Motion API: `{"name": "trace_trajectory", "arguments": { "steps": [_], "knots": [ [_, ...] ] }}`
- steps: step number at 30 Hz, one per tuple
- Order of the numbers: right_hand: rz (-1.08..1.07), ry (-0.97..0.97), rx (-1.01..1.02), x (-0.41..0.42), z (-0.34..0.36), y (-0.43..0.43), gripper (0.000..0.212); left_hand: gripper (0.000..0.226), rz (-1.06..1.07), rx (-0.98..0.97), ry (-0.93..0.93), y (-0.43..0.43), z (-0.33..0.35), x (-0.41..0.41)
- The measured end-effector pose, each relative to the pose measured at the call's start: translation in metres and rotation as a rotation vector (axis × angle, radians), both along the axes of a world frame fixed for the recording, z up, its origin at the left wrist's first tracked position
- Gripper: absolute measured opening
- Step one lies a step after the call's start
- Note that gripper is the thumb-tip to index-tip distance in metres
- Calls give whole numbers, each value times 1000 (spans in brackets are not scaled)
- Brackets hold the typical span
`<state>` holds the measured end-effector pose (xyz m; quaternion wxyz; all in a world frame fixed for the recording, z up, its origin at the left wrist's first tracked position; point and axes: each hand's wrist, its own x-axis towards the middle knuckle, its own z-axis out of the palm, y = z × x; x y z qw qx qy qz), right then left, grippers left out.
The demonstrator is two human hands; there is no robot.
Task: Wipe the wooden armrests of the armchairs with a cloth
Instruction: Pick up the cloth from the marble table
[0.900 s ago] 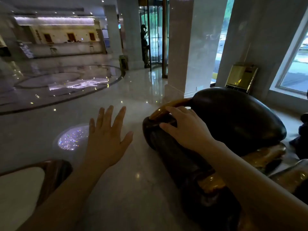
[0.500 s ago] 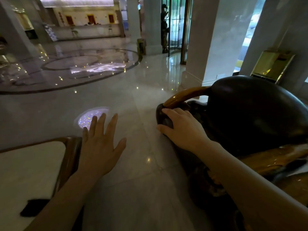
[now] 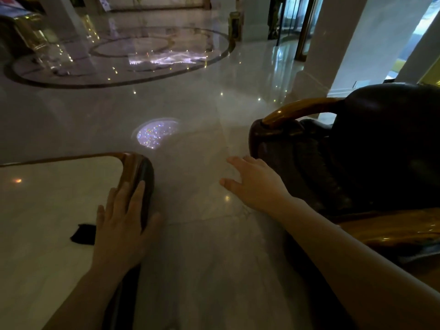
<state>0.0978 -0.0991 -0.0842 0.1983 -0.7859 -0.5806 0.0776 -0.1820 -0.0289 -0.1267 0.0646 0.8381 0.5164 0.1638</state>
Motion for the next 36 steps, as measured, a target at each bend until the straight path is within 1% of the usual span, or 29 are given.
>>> {"name": "trace_trajectory", "arguments": {
  "steps": [8, 12, 15, 16, 20, 24, 28, 31, 36],
  "knots": [
    [117, 6, -52, -76, -26, 62, 61, 81, 126, -71, 40, 31, -37, -86],
    [172, 31, -75, -124, -36, 103, 56, 71, 202, -142, 35, 54, -56, -136],
    [199, 43, -108, -162, -45, 134, 53, 72, 222, -174, 50, 72, -66, -170],
    [205, 55, -120, -174, -48, 145, 53, 75, 230, -187, 58, 78, -69, -181],
    [265, 99, -160, -215, -66, 178, 57, 79, 278, -241, 73, 101, -81, -215],
    [323, 105, -197, -237, -89, 211, 57, 80, 330, -285, 82, 120, -100, -236],
    [410, 130, -262, -249, -120, 249, 60, 73, 413, -336, 99, 137, -128, -247],
    [500, 144, -308, -258, -148, 284, 61, 73, 476, -378, 130, 150, -151, -250],
    [643, 165, -397, -272, -206, 344, 62, 73, 623, -431, 129, 182, -202, -247]
  ]
}}
